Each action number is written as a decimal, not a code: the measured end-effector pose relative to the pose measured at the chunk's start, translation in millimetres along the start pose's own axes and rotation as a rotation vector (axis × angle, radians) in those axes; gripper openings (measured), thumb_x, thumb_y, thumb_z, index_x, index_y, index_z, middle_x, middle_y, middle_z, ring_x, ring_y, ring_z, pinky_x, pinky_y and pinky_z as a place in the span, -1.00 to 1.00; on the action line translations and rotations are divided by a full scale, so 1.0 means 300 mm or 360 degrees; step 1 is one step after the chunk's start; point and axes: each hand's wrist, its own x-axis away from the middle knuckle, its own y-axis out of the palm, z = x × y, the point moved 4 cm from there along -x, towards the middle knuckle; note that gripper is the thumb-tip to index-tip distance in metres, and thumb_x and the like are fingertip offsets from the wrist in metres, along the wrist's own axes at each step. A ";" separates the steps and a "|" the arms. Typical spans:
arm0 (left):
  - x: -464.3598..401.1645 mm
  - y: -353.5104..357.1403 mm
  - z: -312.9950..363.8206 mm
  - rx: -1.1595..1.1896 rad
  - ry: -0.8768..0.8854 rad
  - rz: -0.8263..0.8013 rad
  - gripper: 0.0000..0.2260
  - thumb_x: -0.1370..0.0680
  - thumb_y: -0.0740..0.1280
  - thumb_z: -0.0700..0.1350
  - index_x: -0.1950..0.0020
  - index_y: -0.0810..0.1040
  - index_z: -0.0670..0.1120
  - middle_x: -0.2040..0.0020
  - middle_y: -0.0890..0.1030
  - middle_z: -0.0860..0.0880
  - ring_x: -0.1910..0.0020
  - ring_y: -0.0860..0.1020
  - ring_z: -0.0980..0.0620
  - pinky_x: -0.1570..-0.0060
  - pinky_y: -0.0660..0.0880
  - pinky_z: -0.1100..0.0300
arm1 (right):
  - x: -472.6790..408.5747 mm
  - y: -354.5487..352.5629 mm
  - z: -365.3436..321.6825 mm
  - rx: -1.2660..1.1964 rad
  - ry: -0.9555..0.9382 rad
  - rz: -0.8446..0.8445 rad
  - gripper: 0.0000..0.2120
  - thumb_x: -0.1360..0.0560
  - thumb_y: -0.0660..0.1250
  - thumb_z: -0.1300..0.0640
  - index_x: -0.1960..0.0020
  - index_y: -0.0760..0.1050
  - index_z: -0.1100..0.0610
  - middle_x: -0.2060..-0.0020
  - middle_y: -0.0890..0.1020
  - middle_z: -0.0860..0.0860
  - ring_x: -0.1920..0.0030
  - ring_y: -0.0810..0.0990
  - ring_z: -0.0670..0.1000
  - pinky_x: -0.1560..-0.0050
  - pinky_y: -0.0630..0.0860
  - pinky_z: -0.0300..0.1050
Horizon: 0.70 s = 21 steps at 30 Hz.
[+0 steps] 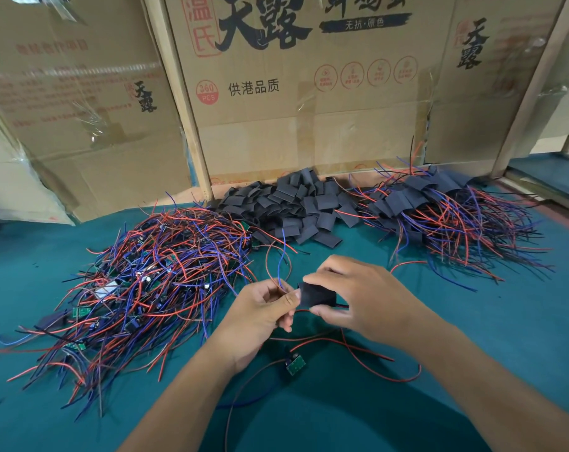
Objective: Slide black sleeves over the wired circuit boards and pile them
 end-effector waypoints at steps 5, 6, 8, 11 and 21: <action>-0.009 -0.012 -0.014 -0.0106 -0.0009 0.0049 -0.86 -0.57 0.37 -0.27 0.18 0.49 -0.23 0.40 0.48 -0.09 0.44 0.41 -0.01 0.35 0.45 0.22 | 0.003 0.005 0.006 -0.0198 0.0050 -0.0009 -0.66 -0.49 0.44 0.00 -0.24 0.57 0.02 -0.04 0.56 -0.06 0.01 0.52 -0.05 0.01 0.47 -0.12; -0.009 -0.015 -0.016 -0.0128 -0.0004 0.0046 -0.86 -0.57 0.38 -0.27 0.17 0.49 -0.23 0.40 0.48 -0.08 0.44 0.41 0.00 0.35 0.45 0.23 | 0.002 0.007 0.008 -0.0219 0.0043 -0.0013 -0.66 -0.49 0.44 0.01 -0.24 0.57 0.03 -0.04 0.56 -0.06 0.02 0.51 -0.07 0.01 0.47 -0.13; -0.011 -0.023 -0.016 -0.0226 0.0028 0.0017 -0.84 -0.56 0.41 -0.24 0.17 0.50 -0.24 0.42 0.49 -0.09 0.44 0.42 0.02 0.34 0.44 0.26 | 0.002 0.012 0.010 -0.0241 0.0020 -0.0039 -0.68 -0.49 0.42 0.01 -0.22 0.57 0.03 -0.04 0.55 -0.08 0.03 0.49 -0.09 0.00 0.46 -0.14; -0.011 -0.031 0.007 -0.0443 0.0098 -0.0043 -0.69 -0.47 0.50 -0.06 0.20 0.49 -0.26 0.44 0.50 -0.07 0.46 0.42 0.05 0.36 0.40 0.29 | 0.004 0.022 0.012 -0.0235 -0.0011 -0.0103 -0.70 -0.50 0.37 -0.03 -0.20 0.56 0.04 -0.04 0.53 -0.09 0.05 0.49 -0.07 0.01 0.48 -0.09; 0.002 -0.033 0.033 -0.0482 0.0057 -0.0043 -0.51 -0.34 0.51 0.13 0.16 0.48 -0.30 0.43 0.53 -0.09 0.44 0.45 0.03 0.33 0.37 0.20 | -0.001 0.044 0.021 -0.0460 0.0013 -0.0148 -0.68 -0.51 0.40 0.02 -0.25 0.56 0.03 -0.05 0.52 -0.10 0.02 0.51 -0.06 -0.09 0.46 -0.08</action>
